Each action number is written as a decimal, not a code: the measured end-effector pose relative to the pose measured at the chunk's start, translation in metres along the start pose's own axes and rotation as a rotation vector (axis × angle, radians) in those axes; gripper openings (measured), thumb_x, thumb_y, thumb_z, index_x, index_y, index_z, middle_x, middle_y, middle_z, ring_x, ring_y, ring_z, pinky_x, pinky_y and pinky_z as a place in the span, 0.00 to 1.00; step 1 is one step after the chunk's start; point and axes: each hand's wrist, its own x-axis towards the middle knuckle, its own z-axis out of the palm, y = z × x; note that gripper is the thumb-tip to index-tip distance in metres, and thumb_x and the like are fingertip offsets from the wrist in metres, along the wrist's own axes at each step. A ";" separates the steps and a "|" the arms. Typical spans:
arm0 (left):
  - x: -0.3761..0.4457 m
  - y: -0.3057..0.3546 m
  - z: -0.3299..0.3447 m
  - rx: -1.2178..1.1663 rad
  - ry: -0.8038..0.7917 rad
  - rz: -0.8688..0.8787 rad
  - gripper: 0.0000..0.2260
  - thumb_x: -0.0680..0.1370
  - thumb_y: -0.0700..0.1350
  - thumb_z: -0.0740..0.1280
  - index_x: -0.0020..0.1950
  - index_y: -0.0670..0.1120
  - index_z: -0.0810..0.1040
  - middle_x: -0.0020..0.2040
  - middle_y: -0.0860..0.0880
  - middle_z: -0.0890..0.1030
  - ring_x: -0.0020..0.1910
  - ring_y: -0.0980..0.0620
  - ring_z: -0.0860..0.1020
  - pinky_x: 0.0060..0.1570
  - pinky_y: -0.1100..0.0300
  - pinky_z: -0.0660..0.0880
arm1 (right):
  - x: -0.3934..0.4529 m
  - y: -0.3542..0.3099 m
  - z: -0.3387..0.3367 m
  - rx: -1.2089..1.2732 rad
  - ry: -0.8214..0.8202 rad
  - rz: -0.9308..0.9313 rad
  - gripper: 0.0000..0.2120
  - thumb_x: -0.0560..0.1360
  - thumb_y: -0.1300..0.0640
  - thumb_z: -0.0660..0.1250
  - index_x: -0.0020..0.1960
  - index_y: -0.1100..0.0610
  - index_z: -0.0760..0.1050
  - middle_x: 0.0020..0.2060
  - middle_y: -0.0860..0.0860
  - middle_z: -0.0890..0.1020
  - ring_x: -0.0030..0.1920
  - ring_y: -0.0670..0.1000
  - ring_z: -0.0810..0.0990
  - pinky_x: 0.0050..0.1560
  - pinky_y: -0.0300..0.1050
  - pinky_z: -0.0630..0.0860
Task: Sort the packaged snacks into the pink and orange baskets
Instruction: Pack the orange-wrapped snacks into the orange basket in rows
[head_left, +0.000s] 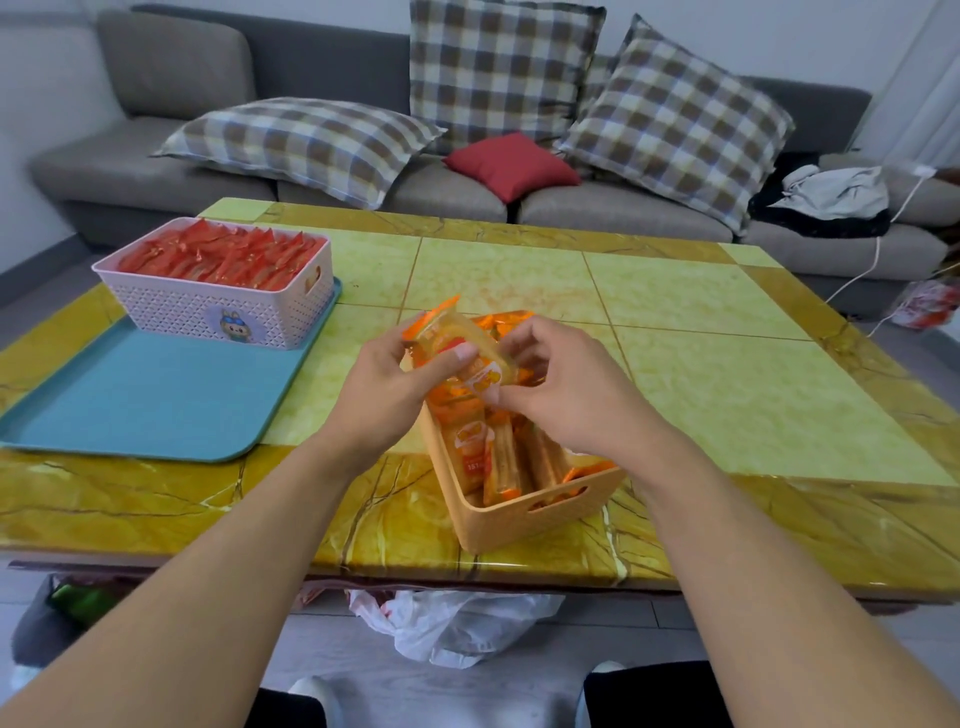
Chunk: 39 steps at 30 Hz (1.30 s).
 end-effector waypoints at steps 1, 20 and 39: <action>0.000 0.001 -0.002 -0.037 -0.028 -0.034 0.15 0.73 0.51 0.76 0.56 0.47 0.84 0.56 0.49 0.86 0.59 0.52 0.82 0.59 0.56 0.75 | 0.001 0.001 -0.003 0.068 0.029 -0.019 0.16 0.70 0.54 0.80 0.52 0.44 0.76 0.48 0.44 0.84 0.47 0.44 0.82 0.50 0.49 0.81; -0.002 -0.007 -0.002 0.618 -0.130 0.029 0.17 0.65 0.63 0.78 0.47 0.56 0.81 0.67 0.61 0.75 0.77 0.55 0.59 0.74 0.49 0.60 | 0.006 0.021 -0.023 -0.289 0.067 -0.002 0.14 0.74 0.56 0.76 0.55 0.42 0.79 0.51 0.39 0.82 0.49 0.43 0.80 0.50 0.48 0.80; 0.000 0.001 -0.008 0.685 -0.035 0.042 0.17 0.68 0.58 0.79 0.49 0.50 0.83 0.60 0.63 0.75 0.66 0.63 0.66 0.60 0.59 0.63 | -0.023 -0.027 0.028 -0.753 -0.359 0.063 0.24 0.72 0.44 0.74 0.63 0.53 0.75 0.57 0.52 0.79 0.56 0.57 0.80 0.44 0.47 0.70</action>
